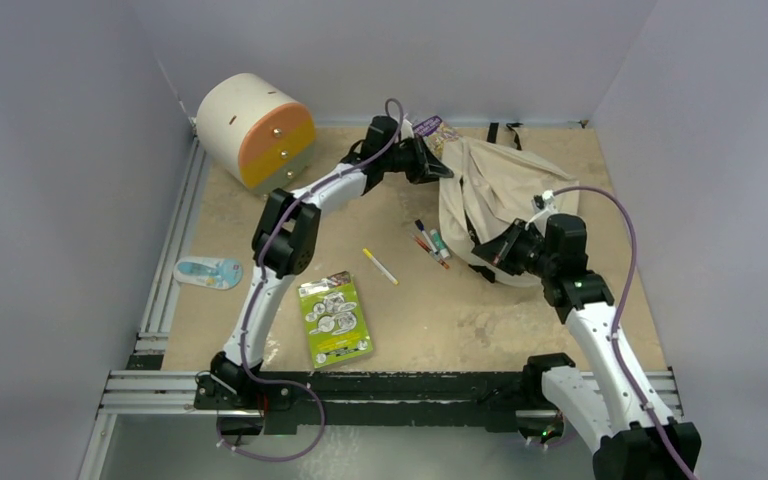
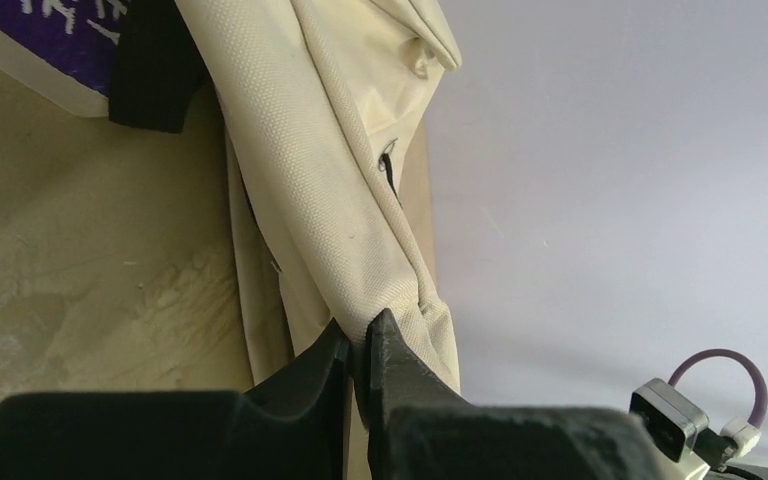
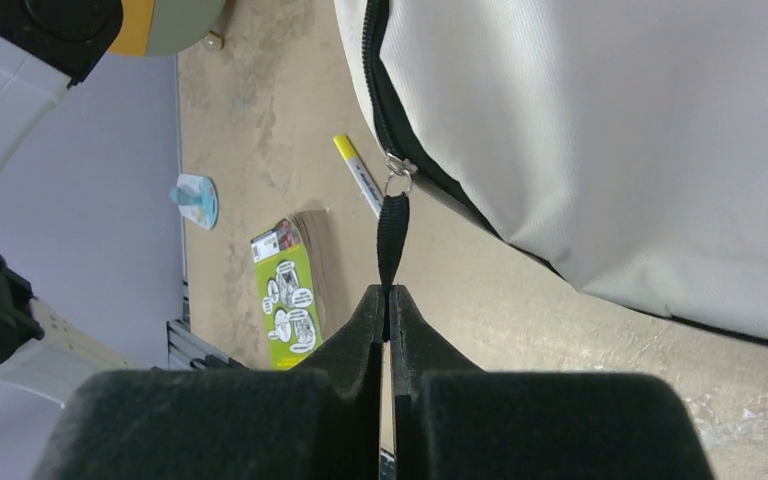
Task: Pack the student bag
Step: Unzip the student bag at the center of the board.
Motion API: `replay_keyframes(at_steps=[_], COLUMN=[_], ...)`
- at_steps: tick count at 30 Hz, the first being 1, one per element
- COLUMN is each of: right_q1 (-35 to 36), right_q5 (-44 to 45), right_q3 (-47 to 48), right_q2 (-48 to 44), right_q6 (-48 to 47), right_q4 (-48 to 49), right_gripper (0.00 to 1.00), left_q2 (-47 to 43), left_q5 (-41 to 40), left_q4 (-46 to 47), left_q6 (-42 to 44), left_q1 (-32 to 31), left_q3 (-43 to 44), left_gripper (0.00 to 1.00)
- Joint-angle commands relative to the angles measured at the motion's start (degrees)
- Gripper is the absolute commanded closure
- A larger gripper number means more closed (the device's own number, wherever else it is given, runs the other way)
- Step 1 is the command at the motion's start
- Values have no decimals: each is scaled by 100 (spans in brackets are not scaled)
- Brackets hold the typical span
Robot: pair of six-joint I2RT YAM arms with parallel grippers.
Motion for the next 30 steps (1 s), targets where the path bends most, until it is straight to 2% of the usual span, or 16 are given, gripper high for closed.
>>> replay_keyframes(at_steps=[1,2,6,9,11,16,21,25,30], right_q1=[3,7,7,0,1,7,-2,1,1], right_q5=[-287,-244,-279,-361,-353,-340,-376,-443,-477], right_q3=[-29,-29,-95,-112,-14,369,497,369,274], right_q2=[-348,-393,-403,-231,-65,385,665,724,629], right_q6=[-1,18,195,458,550,613,513,497,525], right_q4=[-504,-512,-144,349,579,948,1104,1250,1276], right_gripper=[100,100,100,100,100,100,100,100,100], left_q2=[148,177,-4,-481,-877,-1996,-3234,-4104,-4122], left_q5=[-232,-170,106,133,75,-247,-833,-1608,-2334], left_q4=[159,123,15,23,-21,-207,-845,-434,-227], left_q6=[383,414,587,731,878,1077,203,-536,-1224], left_q1=[502,535,559,550,559,576,428,-221,-926], left_q3=[495,500,249,-322,-737,-1877,-3368,-4422,-4553], left_gripper=[100,97,65,43,33,29,28,28,26])
